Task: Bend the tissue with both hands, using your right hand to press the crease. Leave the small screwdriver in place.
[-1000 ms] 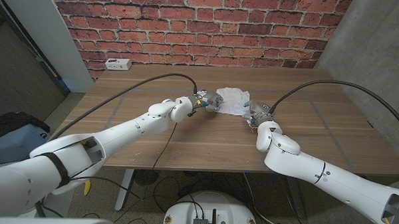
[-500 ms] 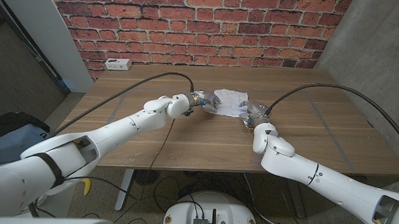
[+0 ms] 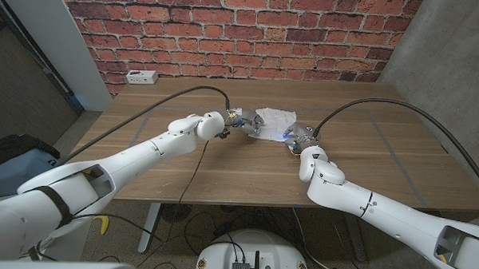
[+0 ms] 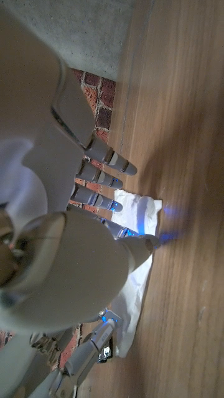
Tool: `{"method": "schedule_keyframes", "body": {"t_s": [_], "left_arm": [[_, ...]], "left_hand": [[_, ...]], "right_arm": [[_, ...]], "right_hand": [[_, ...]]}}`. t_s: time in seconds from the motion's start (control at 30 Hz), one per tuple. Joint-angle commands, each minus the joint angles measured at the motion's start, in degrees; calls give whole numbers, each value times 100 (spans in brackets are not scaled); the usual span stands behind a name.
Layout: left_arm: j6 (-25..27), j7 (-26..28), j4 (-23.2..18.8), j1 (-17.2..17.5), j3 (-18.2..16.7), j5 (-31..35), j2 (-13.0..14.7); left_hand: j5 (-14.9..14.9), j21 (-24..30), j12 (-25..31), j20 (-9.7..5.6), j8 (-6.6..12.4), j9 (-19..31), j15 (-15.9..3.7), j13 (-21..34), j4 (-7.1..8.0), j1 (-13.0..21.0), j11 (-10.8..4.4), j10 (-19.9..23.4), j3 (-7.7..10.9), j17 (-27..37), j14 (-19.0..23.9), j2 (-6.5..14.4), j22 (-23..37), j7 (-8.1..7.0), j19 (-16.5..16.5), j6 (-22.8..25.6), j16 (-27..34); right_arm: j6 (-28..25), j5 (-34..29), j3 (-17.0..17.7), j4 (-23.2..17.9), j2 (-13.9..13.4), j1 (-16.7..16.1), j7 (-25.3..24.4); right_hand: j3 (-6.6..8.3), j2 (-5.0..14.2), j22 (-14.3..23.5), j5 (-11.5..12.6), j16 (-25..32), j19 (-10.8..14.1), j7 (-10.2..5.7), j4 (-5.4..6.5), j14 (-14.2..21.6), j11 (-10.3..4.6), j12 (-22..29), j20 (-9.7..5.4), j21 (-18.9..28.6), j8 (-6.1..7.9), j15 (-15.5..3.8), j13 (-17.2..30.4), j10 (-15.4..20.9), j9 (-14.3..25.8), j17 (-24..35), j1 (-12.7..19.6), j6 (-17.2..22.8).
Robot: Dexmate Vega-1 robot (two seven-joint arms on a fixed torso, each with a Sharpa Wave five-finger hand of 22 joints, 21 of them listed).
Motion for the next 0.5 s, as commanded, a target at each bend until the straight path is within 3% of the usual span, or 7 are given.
{"method": "schedule_keyframes", "body": {"t_s": [0.03, 0.17, 0.23, 0.33, 0.4, 0.47, 0.5], "left_arm": [[-40, -78, -72, 41, -99, -181, 64], [-43, -58, -100, 85, -157, -255, 94], [-97, -19, -86, 114, -209, -342, 106], [-203, 112, -76, 171, -289, -436, 137], [-336, 174, -37, 196, -343, -532, 161], [-473, 90, 20, 164, -362, -634, 185], [-538, 93, 44, 160, -370, -657, 195]], "left_hand": [[21, 29, 55, 23, 318, 73, 8, 26, 19, -28, 16, -2, 68, 14, -39, -19, 30, 6, -31, -25, 18], [18, 31, 62, 33, 381, 128, 2, 34, 8, -30, 23, 3, 89, 9, -34, -32, 31, -6, -46, -28, 18], [14, 37, 68, 54, 432, 174, 18, 42, 1, -34, 64, 8, 105, 5, -32, -41, 31, -53, -53, -40, 18], [-11, 54, 94, 72, 516, 202, 6, 53, -66, -36, 45, 61, 88, -24, 14, -153, 31, -168, -43, 12, 22], [-74, 62, 88, 111, 447, 101, -27, 75, -90, -327, 26, 10, -224, -67, 44, -508, 23, -241, -78, -265, 21], [-14, 17, -15, 171, 139, -146, 78, 78, 20, -886, 151, -313, -628, -91, -131, -848, 6, -150, -245, -902, -34], [12, -5, -21, 201, -6, -256, 89, 76, 61, -1061, 171, -367, -736, -100, -180, -940, 0, -124, -310, -1102, -40]], "right_arm": [[-102, -235, -330, 681, 298, 271, 68], [62, -249, -254, 868, 370, 187, -172], [130, -290, -217, 957, 418, 130, -345], [261, -359, -134, 1061, 484, 13, -666], [370, -342, -26, 1070, 514, -84, -843], [397, -345, 46, 1064, 544, -144, -946], [430, -340, 78, 1054, 544, -169, -981]], "right_hand": [[-89, 126, 19, 13, 101, 85, 282, 38, 181, -1, 88, -50, 51, 51, -733, 22, 281, 8, 42, 128, 531], [-215, 286, 24, -55, 201, 249, 664, 56, 368, -61, 156, -105, 106, 216, -823, 19, 675, 39, 35, 270, 1446], [-241, 323, 26, -68, 246, 291, 759, 35, 453, -116, 187, -136, 118, 238, -887, 19, 841, 38, 37, 353, 1673], [-263, 398, 31, -72, 301, 326, 807, 40, 521, -210, 207, -286, 127, 185, -997, 22, 984, 46, 66, 434, 1708], [-281, 433, 34, -69, 331, 342, 870, 47, 553, -240, 231, -362, 133, 154, -1022, 26, 1089, 59, 86, 476, 1705], [-289, 446, 35, -66, 343, 357, 881, 49, 567, -258, 235, -382, 138, 142, -1029, 28, 1119, 66, 94, 495, 1705], [-291, 448, 35, -66, 346, 359, 885, 50, 569, -263, 232, -390, 139, 140, -1030, 29, 1117, 68, 96, 498, 1706]]}}
